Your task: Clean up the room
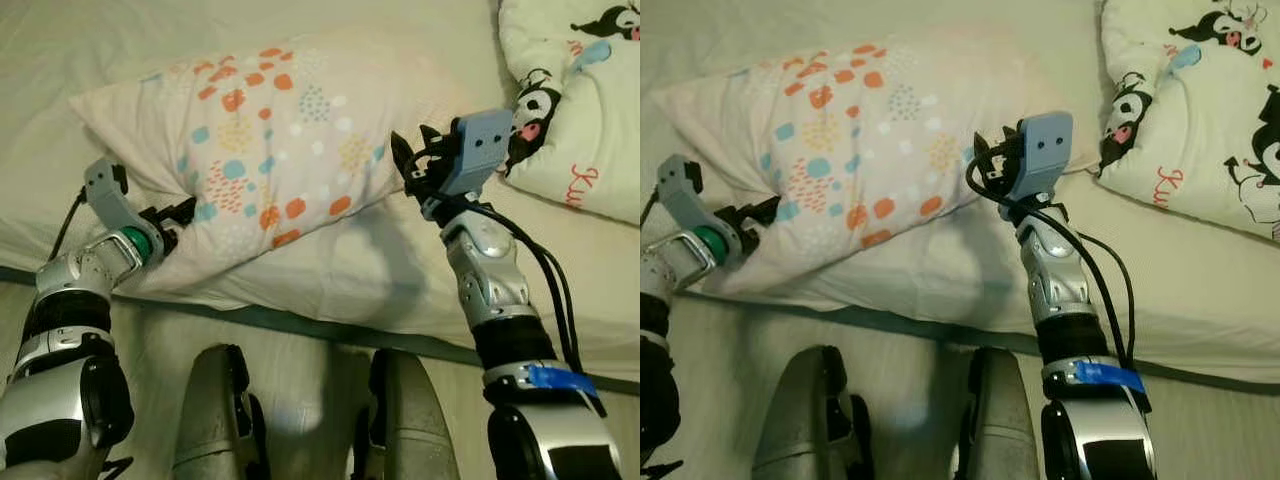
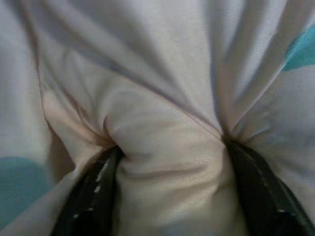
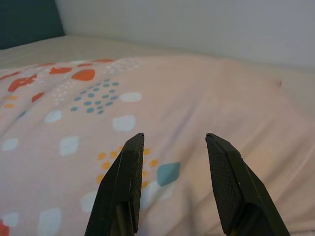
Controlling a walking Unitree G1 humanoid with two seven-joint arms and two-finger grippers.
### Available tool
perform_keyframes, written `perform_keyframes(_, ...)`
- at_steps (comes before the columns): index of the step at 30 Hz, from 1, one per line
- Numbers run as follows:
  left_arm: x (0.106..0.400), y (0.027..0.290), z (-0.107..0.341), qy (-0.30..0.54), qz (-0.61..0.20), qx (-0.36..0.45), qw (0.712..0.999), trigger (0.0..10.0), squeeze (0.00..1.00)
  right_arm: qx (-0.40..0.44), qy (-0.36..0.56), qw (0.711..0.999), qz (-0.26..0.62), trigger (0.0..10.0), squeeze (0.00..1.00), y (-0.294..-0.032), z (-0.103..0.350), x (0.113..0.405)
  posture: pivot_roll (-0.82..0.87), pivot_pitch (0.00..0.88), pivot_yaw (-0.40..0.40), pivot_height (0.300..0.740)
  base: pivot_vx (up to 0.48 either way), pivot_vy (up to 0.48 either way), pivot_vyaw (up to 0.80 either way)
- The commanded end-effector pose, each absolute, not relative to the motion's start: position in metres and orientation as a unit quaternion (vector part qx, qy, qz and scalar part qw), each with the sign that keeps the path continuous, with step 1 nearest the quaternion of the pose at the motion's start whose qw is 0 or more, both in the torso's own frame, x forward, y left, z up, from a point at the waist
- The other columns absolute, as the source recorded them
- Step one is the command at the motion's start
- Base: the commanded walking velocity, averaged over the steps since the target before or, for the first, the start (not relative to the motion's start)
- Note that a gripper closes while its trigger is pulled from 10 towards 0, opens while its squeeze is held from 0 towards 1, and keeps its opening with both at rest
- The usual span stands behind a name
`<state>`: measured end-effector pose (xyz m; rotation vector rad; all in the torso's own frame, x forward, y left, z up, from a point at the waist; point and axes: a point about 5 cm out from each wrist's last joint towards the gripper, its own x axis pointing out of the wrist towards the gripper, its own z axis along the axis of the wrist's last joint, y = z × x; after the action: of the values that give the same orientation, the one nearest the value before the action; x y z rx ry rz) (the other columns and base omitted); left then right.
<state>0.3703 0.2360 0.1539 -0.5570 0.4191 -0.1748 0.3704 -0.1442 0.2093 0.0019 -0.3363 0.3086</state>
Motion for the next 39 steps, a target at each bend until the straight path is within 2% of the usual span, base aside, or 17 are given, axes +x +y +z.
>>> perform_keyframes(1, 0.363, 0.218, 0.135, 0.252, -0.12, -0.282, 0.918, 0.0, 0.0, 0.005, -0.162, 0.975, 0.152, 10.0, 0.0, -0.146, 0.205, 0.368, -0.02, 0.213, -0.006, 0.59, 0.0, 0.0, 0.0)
perform_keyframes(8, 0.349, 0.191, 0.154, 0.247, -0.216, -0.258, 0.909, 0.0, 0.0, 0.005, -0.162, 0.976, 0.143, 10.0, 0.0, -0.15, 0.204, 0.367, -0.02, 0.206, 0.009, 0.59, 0.0, 0.0, 0.0)
perform_keyframes(11, 0.336, 0.16, 0.173, 0.226, -0.306, -0.238, 0.893, 0.0, 0.0, 0.005, -0.164, 0.976, 0.141, 10.0, 0.0, -0.15, 0.204, 0.365, -0.03, 0.21, 0.022, 0.59, 0.0, 0.0, 0.0)
perform_keyframes(14, 0.335, 0.158, 0.175, 0.225, -0.314, -0.239, 0.891, 0.0, 0.0, 0.005, -0.165, 0.976, 0.141, 10.0, 0.0, -0.15, 0.204, 0.365, -0.03, 0.21, 0.022, 0.59, 0.0, 0.0, 0.0)
perform_keyframes(15, 0.314, 0.132, 0.193, 0.204, -0.388, -0.242, 0.866, 0.0, 0.0, 0.005, -0.167, 0.977, 0.134, 10.0, 0.0, -0.154, 0.204, 0.364, -0.03, 0.209, 0.029, 0.59, 0.0, 0.0, 0.0)
perform_keyframes(16, 0.304, 0.123, 0.2, 0.198, -0.417, -0.239, 0.854, 0.0, 0.0, 0.005, -0.167, 0.977, 0.131, 10.0, 0.0, -0.155, 0.204, 0.364, -0.03, 0.209, 0.029, 0.59, 0.0, 0.0, 0.0)
perform_keyframes(21, 0.271, 0.1, 0.217, 0.178, -0.495, -0.214, 0.823, 0.0, 0.0, 0.004, -0.169, 0.978, 0.124, 10.0, 0.0, -0.159, 0.205, 0.363, -0.02, 0.208, 0.034, 0.59, 0.0, 0.0, 0.0)
perform_keyframes(25, 0.256, 0.094, 0.227, 0.16, -0.533, -0.2, 0.806, 0.0, 0.0, 0.004, -0.172, 0.978, 0.119, 10.0, 0.0, -0.161, 0.207, 0.363, -0.01, 0.204, 0.035, 0.59, 0.0, 0.0, 0.0)
perform_keyframes(27, 0.241, 0.094, 0.225, 0.165, -0.559, -0.132, 0.802, 0.0, 0.0, 0.006, -0.175, 0.978, 0.113, 10.0, 0.0, -0.163, 0.209, 0.364, -0.01, 0.205, 0.034, 0.59, 0.0, 0.0, 0.0)
perform_keyframes(29, 0.229, 0.097, 0.198, 0.21, -0.55, 0.023, 0.808, 0.0, 0.0, 0.007, -0.176, 0.978, 0.108, 10.0, 0.0, -0.164, 0.21, 0.365, 0.0, 0.2, 0.033, 0.59, 0.0, 0.0, 0.0)
perform_keyframes(30, 0.226, 0.099, 0.182, 0.231, -0.538, 0.089, 0.806, 3.0, 0.0, 0.007, -0.177, 0.978, 0.106, 10.0, 0.0, -0.164, 0.21, 0.365, 0.0, 0.2, 0.03, 0.59, 0.0, 0.0, 0.0)
perform_keyframes(31, 0.226, 0.099, 0.182, 0.231, -0.538, 0.089, 0.806, 3.0, 0.0, 0.007, -0.177, 0.978, 0.106, 10.0, 0.0, -0.164, 0.21, 0.365, 0.0, 0.2, 0.03, 0.59, 0.0, 0.0, 0.0)
perform_keyframes(32, 0.227, 0.101, 0.168, 0.241, -0.519, 0.135, 0.809, 10.0, 0.0, 0.007, -0.178, 0.979, 0.104, 10.0, 0.0, -0.165, 0.211, 0.365, 0.0, 0.197, 0.031, 0.59, 0.0, 0.0, 0.0)
perform_keyframes(35, 0.229, 0.101, 0.161, 0.245, -0.502, 0.157, 0.814, 10.0, 0.0, 0.008, -0.178, 0.979, 0.101, 10.0, 0.0, -0.165, 0.211, 0.366, 0.0, 0.197, 0.031, 0.59, 0.0, 0.0, 0.0)
perform_keyframes(36, 0.24, 0.103, 0.154, 0.231, -0.465, 0.196, 0.832, 10.0, 0.0, 0.008, -0.179, 0.979, 0.093, 10.0, 0.0, -0.167, 0.212, 0.366, -0.01, 0.198, 0.032, 0.59, 0.0, 0.0, 0.0)
perform_keyframes(37, 0.24, 0.103, 0.154, 0.231, -0.465, 0.196, 0.832, 10.0, 0.0, 0.008, -0.179, 0.979, 0.093, 10.0, 0.0, -0.167, 0.212, 0.366, -0.01, 0.198, 0.032, 0.59, 0.0, 0.0, 0.0)
perform_keyframes(39, 0.265, 0.109, 0.16, 0.18, -0.384, 0.224, 0.877, 10.0, 0.0, 0.008, -0.183, 0.981, 0.064, 10.0, 0.0, -0.173, 0.214, 0.365, -0.01, 0.2, 0.031, 0.59, 0.0, 0.0, 0.0)
